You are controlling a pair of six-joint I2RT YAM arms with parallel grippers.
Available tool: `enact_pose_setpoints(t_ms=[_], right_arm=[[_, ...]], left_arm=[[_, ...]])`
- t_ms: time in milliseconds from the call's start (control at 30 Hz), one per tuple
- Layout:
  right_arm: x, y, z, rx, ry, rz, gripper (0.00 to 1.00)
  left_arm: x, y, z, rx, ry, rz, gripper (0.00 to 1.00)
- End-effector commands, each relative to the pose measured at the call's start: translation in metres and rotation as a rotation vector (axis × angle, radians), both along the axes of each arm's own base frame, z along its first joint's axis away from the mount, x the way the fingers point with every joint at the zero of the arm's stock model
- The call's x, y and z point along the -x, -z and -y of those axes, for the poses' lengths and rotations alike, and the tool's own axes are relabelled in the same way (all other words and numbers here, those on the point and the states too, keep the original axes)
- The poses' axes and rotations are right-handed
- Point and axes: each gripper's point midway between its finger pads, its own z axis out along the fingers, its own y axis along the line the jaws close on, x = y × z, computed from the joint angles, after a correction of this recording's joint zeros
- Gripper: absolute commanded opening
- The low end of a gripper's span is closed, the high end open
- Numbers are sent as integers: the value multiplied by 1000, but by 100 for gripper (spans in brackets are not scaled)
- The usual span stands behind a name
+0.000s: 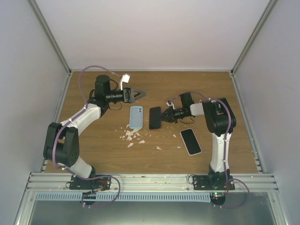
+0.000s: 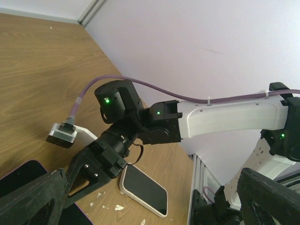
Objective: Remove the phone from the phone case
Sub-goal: Place the phone at the center of the board.
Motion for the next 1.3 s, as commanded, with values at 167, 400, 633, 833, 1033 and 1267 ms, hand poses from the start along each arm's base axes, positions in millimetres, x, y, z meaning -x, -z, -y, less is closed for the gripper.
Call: enact_pose_setpoints(t_ms=[167,400,633,833,1033,1267], right_arm=[[-8,-3,-10,-15,0,-11,16],[-12,-14,-11,26,14,4,39],[-12,-28,-9,90,19,24,72],[-11,-31,-7,173,33,24,99],[-14,-44,-4,239,45,99,100],[-13,-74,19,371,48,347,100]], left_arm=[[-6,-9,-1,19,1,44,99],[-9,-9,-1,22,-2,37,99],[-8,-9,-2,20,-7,38,99],[-7,-12,-3,20,-11,42,99],[-7,-16,-5,20,-23,55,99],[-5,-24,-9,19,-37,77,99]])
